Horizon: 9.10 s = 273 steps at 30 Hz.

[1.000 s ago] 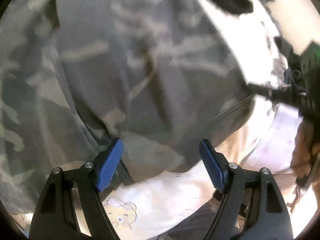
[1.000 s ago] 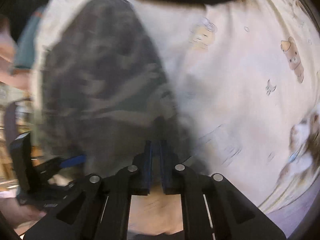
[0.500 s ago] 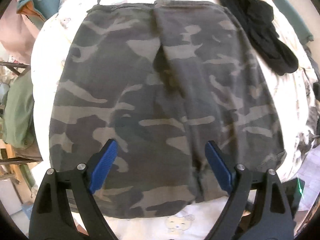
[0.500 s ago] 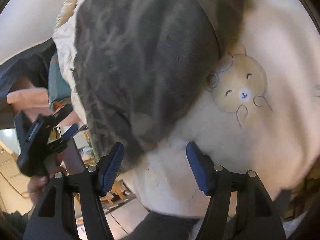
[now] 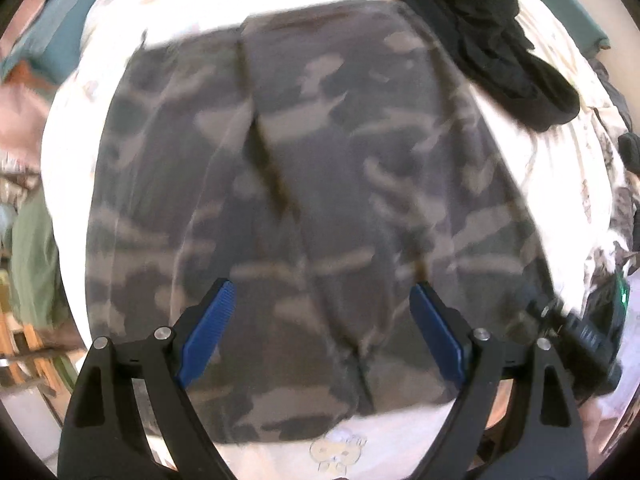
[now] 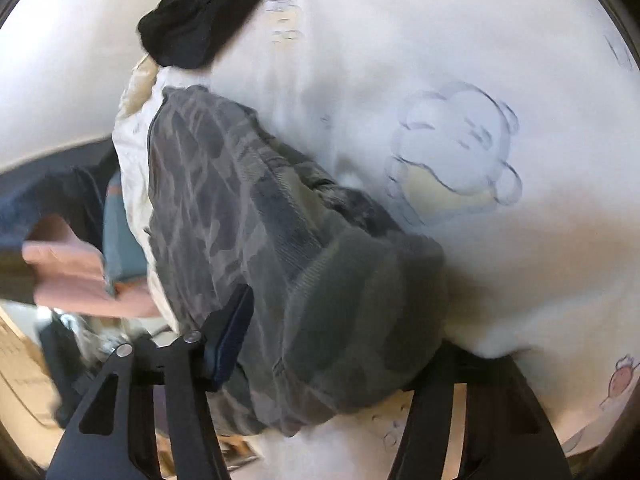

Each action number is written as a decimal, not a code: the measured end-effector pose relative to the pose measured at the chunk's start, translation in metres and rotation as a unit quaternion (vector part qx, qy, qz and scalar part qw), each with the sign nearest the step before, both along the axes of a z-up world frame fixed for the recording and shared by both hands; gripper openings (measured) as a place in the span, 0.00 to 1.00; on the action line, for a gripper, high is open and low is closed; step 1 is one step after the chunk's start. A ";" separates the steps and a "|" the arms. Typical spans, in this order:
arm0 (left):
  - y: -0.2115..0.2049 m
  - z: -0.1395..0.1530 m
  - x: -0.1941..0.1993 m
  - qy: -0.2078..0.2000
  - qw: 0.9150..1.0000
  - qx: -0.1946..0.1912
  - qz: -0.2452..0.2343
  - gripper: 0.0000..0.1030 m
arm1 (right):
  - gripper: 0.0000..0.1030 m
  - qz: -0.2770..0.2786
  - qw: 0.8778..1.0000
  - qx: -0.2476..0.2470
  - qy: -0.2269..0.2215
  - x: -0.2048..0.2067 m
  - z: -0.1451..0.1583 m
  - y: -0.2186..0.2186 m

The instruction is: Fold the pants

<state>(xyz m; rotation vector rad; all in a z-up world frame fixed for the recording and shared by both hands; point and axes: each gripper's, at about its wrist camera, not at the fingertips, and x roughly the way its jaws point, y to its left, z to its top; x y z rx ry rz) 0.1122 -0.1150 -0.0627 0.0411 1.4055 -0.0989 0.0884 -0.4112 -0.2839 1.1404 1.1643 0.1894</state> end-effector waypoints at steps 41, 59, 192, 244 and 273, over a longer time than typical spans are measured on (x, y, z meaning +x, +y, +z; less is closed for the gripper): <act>-0.177 -0.069 0.284 0.066 0.971 0.132 -0.187 0.02 | 0.11 0.253 0.911 -0.130 -0.298 -0.007 0.148 0.101; 0.026 0.079 0.288 0.007 0.995 -0.017 -0.097 0.01 | 0.11 0.398 0.804 -0.232 -0.375 -0.023 0.246 0.248; 0.298 -0.002 -0.159 0.053 0.966 -0.222 0.119 0.09 | 0.01 0.308 0.948 -0.077 0.035 -0.014 0.077 0.212; 0.245 0.007 0.181 -0.062 0.986 -0.132 0.076 0.65 | 0.18 0.261 0.958 -0.100 -0.058 0.329 0.122 0.231; 0.270 -0.048 0.233 -0.029 0.991 -0.103 0.081 0.11 | 0.50 0.419 0.853 -0.280 -0.136 0.417 0.093 0.347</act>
